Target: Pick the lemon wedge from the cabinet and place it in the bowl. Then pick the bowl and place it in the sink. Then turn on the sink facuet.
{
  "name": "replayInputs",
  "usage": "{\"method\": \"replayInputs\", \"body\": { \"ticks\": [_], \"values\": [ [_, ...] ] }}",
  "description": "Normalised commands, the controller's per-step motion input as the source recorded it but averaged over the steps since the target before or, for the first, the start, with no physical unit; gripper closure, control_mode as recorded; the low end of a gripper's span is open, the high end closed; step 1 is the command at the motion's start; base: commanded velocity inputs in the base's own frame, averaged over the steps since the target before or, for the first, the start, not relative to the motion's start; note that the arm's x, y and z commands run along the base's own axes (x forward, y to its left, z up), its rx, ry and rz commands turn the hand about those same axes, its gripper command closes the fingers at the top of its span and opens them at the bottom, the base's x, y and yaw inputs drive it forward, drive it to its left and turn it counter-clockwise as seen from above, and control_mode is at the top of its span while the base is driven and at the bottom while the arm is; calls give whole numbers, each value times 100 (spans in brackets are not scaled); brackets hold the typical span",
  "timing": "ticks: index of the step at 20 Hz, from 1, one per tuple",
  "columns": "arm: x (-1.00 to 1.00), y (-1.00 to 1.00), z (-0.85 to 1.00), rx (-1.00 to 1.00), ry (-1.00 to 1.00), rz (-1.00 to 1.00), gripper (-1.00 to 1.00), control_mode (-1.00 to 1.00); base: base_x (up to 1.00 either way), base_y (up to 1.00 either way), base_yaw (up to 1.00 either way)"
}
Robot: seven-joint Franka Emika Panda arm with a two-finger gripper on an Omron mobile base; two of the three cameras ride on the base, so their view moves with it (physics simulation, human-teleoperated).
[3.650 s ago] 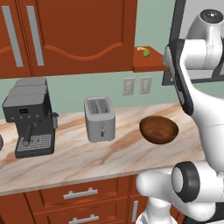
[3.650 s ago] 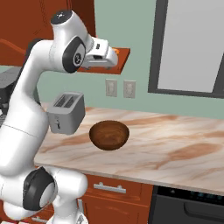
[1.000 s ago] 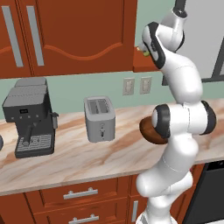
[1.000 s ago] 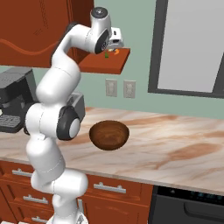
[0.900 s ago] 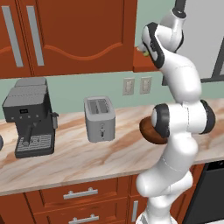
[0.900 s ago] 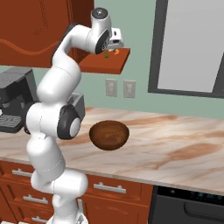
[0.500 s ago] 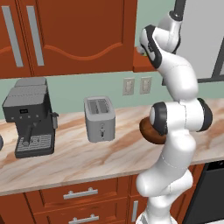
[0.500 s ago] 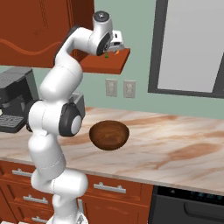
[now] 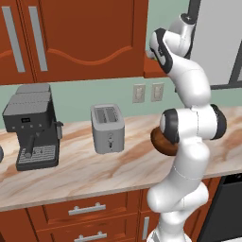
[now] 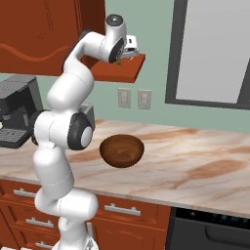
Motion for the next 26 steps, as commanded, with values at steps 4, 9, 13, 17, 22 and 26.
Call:
{"method": "replayInputs", "body": {
  "ticks": [4, 9, 13, 17, 22, 26],
  "values": [
    [10, 0, -6, 2, 0, 0, -100, -100, 0, 0, 0],
    [1, 0, -8, 2, 1, 0, -100, -100, 0, 0, 0],
    [0, 0, -11, 1, 1, 0, 100, -100, 0, 0, 0],
    [0, 0, -8, 1, 0, 0, 100, -100, 0, 0, 0],
    [0, 0, -3, 2, 0, 0, 100, -100, 0, 0, 0],
    [0, -4, 0, 3, 0, 0, 100, -100, 0, 0, 0]
  ]
}}
